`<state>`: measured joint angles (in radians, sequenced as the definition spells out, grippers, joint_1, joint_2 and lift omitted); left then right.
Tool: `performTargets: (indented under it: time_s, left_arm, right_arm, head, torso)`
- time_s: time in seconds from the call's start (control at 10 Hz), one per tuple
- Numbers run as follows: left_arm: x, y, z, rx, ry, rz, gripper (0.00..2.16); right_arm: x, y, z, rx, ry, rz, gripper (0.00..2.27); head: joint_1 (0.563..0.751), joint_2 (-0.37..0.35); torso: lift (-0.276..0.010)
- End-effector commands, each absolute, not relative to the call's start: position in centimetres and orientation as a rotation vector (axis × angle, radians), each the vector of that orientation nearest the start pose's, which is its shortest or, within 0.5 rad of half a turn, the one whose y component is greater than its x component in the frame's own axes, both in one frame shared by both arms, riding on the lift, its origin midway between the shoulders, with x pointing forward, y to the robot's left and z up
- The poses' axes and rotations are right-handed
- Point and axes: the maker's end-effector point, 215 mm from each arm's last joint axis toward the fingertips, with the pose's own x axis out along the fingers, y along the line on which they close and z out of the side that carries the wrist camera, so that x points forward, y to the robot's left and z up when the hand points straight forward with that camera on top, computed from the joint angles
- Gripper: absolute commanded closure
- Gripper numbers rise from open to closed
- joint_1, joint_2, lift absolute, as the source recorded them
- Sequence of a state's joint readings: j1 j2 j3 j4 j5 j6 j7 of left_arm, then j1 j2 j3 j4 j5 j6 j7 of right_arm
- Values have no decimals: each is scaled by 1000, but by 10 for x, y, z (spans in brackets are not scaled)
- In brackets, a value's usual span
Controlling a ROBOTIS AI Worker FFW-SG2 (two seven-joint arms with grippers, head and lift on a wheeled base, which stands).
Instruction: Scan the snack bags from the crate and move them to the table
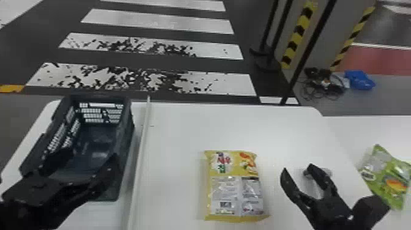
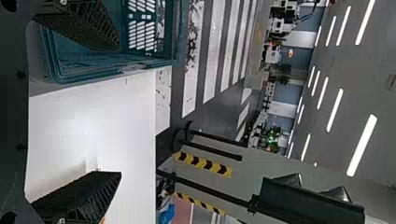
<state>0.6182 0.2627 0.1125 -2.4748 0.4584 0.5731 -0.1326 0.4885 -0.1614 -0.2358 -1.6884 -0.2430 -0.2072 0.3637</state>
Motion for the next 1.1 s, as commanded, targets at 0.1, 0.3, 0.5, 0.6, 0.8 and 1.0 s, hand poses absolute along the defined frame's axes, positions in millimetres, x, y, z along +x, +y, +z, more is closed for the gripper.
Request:
performTargets:
  time_s: [0.1, 0.3, 0.5, 0.6, 0.8, 1.0]
  left_arm:
    - [397, 193, -306, -141, 292, -337, 36]
    - [397, 194, -308, -146, 293, -334, 36]
    - [400, 198, -307, -148, 281, -312, 36]
    - [401, 202, -310, -139, 285, -298, 36]
    - [402, 209, -311, -131, 279, -278, 36]
    - [402, 210, -312, -129, 281, -275, 36]
  right_arm:
    - [404, -439, -447, 2, 231, 3, 26]
    - [402, -478, -458, -3, 316, -9, 26]
    - [409, -470, -484, 19, 389, 34, 26]
    - [414, -463, -499, 23, 420, 55, 26]
    - [420, -453, -520, 37, 469, 85, 26]
    - [425, -456, -531, 46, 492, 90, 76]
  head:
    - [695, -233]
    - [695, -327]
    - [695, -350]
    - [695, -350]
    - [695, -349]
    - [695, -326]
  torso:
    - [-95]
    - [-95]
    - [-95]
    - [-95]
    - [-95]
    - [-95]
